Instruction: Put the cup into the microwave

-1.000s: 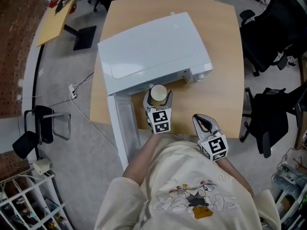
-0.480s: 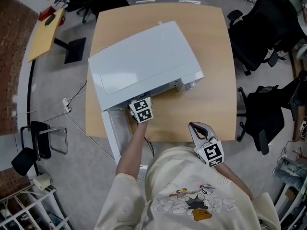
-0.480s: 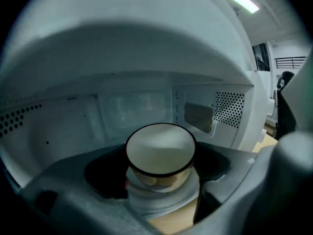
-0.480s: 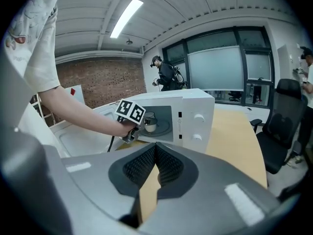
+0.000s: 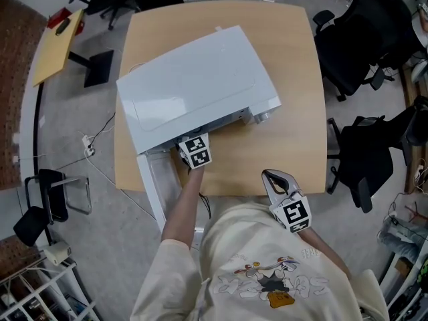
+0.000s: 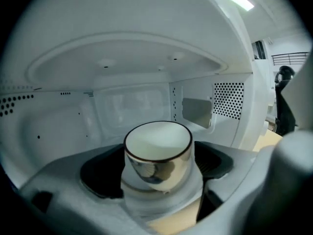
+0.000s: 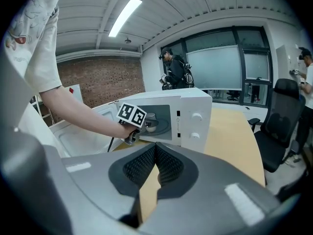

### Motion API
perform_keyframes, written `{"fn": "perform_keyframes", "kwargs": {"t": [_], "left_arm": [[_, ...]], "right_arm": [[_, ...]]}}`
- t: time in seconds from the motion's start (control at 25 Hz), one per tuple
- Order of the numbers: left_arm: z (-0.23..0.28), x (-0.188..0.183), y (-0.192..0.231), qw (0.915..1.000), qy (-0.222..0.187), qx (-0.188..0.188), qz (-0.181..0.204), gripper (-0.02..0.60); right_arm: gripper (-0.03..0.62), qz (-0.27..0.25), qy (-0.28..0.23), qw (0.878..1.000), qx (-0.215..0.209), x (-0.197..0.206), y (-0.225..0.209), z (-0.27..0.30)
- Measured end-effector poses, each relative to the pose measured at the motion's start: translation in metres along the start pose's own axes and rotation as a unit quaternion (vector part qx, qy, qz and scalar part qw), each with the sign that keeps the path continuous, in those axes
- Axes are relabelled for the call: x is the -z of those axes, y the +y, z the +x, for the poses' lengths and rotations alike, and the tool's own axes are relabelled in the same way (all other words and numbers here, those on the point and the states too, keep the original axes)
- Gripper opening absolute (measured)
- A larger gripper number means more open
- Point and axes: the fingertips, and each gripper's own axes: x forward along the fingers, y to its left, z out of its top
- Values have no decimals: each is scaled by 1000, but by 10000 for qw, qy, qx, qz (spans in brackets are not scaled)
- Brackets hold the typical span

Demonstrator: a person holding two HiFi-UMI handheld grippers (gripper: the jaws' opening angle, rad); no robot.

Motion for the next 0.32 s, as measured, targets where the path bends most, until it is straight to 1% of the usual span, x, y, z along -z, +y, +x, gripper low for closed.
{"fn": "perform_keyframes", "kwargs": {"t": [0.08, 0.2, 0.24, 0.32], "left_arm": [[-10, 8, -3, 9999, 73, 10, -83, 463], [-43, 20, -16, 9991, 229, 111, -337, 468], [-58, 25, -22, 9987, 276, 170, -398, 465], [-89, 35, -37, 9977, 357, 302, -488, 432]], "right_arm": [[5, 72, 23, 10000, -19, 0, 1, -1], [6, 0, -148, 9999, -60, -2, 1, -3], [5, -19, -187, 9998, -74, -1, 2, -5], [5, -34, -232, 9997, -97, -1, 4, -8]]}}
